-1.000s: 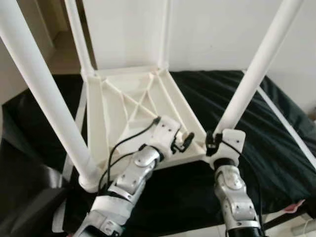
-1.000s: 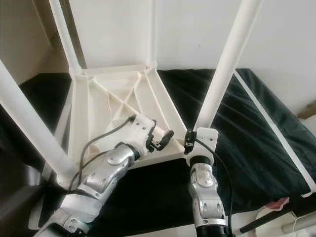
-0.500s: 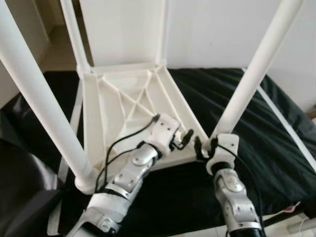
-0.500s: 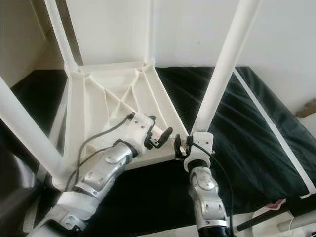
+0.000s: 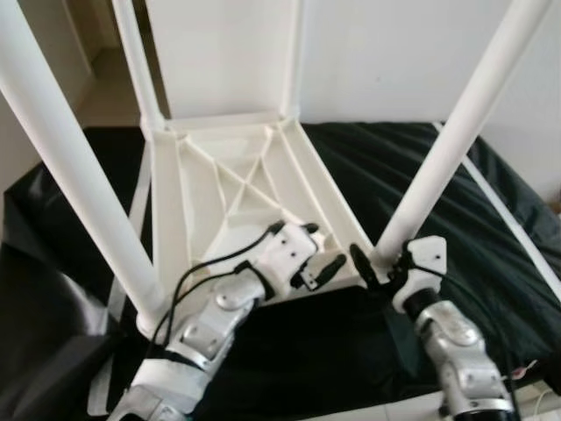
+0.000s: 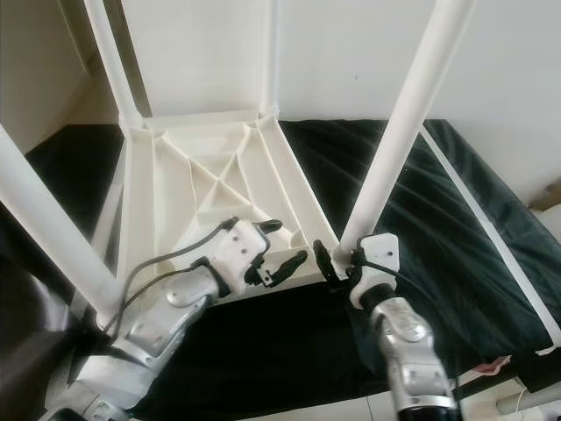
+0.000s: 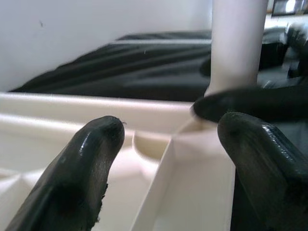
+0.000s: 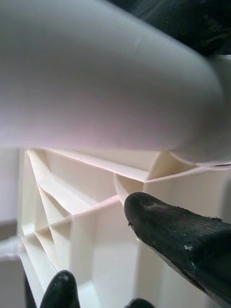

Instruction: Building children table

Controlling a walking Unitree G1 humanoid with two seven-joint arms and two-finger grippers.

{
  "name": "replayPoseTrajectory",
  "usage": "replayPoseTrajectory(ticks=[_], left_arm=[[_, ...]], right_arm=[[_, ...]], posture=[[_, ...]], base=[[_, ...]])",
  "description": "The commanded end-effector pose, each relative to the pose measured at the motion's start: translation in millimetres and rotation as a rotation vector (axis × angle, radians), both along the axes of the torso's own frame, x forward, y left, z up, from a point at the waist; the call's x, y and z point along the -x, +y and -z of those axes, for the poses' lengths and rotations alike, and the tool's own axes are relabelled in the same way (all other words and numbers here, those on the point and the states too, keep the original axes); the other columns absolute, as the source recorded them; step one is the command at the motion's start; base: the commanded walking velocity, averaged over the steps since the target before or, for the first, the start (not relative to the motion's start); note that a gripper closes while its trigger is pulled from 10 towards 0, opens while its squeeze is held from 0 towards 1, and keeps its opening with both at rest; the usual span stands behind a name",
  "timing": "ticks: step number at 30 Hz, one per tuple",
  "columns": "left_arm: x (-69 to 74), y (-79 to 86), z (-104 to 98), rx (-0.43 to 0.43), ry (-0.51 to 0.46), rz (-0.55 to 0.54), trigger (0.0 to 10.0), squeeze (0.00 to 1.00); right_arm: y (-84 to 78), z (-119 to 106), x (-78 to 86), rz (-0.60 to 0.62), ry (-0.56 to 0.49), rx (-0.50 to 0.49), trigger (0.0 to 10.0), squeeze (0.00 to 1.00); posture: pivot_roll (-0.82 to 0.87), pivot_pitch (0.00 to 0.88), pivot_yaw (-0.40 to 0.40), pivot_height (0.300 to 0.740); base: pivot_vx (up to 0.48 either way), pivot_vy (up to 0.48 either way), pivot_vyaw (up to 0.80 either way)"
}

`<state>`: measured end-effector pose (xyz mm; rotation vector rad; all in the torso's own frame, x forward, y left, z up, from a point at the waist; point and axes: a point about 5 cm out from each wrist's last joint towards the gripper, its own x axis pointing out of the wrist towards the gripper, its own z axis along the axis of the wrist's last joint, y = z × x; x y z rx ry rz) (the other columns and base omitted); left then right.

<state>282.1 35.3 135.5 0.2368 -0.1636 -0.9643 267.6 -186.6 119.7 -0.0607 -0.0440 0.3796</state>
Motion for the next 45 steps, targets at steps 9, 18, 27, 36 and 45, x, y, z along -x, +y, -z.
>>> replayPoseTrajectory(ticks=[9, 18, 27, 36, 45], left_arm=[[1.0, -6.3, -9, 0.016, -0.025, 0.077, 10.0, 0.0], [1.3, -4.6, -9, 0.018, -0.015, 0.073, 10.0, 0.0], [2.6, -0.6, -8, -0.011, -0.038, 0.055, 10.0, 0.0], [6.7, 2.3, 2, -0.045, -0.009, -0.009, 10.0, 0.0], [8.1, 4.5, 11, -0.085, 0.005, -0.056, 10.0, 0.0]], right_arm=[[-14.5, -9, -23.7, -0.19, 0.022, 0.115, 10.0, 0.0], [-17.5, -5, -25.4, -0.234, 0.031, 0.151, 0.0, 0.0], [-17.2, 5, -17.9, -0.249, 0.081, 0.146, 10.0, 0.0], [-20.7, 9, -11.9, -0.102, 0.064, 0.112, 10.0, 0.0], [-12.4, 13, -0.5, 0.086, 0.064, 0.048, 10.0, 0.0]], posture=[[0.0, 0.0, -0.066, 0.74], [0.01, 0.0, -0.072, 0.74], [0.01, 0.0, -0.07, 0.74], [0.0, 0.0, -0.072, 0.74], [0.0, 0.0, -0.071, 0.74]], base=[[0.0, 0.0, 0.0], [0.0, 0.0, 0.0], [0.0, 0.0, 0.0], [0.0, 0.0, 0.0], [0.0, 0.0, 0.0]])
